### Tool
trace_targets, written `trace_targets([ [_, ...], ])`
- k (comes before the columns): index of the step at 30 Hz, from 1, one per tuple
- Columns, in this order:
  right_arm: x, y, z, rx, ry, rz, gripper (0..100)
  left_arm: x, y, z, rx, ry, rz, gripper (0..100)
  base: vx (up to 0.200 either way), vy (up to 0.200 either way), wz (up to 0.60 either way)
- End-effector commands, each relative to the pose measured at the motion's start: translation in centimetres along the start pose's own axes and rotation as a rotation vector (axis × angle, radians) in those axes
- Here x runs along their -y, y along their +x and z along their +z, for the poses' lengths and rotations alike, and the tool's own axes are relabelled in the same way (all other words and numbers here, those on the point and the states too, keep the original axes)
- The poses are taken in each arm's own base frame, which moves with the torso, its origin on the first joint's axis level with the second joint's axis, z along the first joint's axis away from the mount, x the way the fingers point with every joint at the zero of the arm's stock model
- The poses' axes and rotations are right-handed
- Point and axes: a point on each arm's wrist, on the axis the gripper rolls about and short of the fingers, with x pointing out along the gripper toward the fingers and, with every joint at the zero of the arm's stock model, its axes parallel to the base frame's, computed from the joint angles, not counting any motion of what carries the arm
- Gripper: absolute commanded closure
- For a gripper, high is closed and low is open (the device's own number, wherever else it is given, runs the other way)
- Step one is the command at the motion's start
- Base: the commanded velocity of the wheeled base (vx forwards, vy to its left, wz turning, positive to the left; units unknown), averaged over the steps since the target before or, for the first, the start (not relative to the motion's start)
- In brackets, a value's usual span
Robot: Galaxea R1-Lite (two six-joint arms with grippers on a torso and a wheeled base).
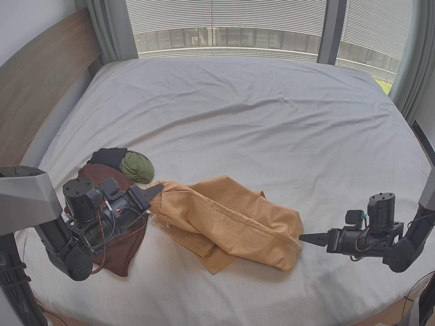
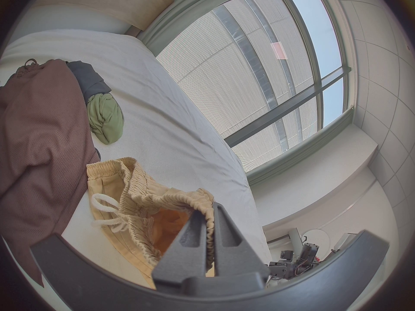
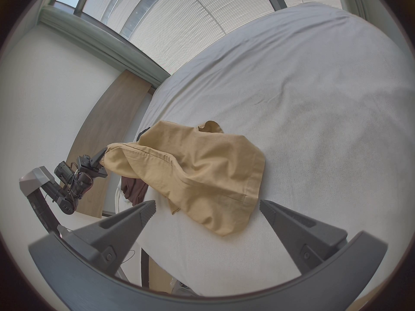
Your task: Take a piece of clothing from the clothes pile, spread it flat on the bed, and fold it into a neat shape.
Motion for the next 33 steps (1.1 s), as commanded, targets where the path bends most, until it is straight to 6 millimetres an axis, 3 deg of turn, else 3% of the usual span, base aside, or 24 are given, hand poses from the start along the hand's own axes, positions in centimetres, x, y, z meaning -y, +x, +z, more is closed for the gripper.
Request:
trace_targets([
  [1, 1.2, 1.2, -1.0, -0.05, 0.038, -0.019, 0, -0.2, 0.0, 0.0, 0.0, -0.002, 0.005, 100, 0.0, 0.0, 0.0],
  [20, 4.8, 6.1, -3.6, -0.02, 0.131, -0.004, 0, -0.2, 0.1, 0.1, 0.003, -0.001, 0.004, 100, 0.0, 0.0, 0.0],
  [33, 4.1, 7.5, -3.8, -0.02, 0.172, 0.033, 0, -0.6, 0.1, 0.8, 0.029, -0.001, 0.011, 100, 0.0, 0.0, 0.0],
])
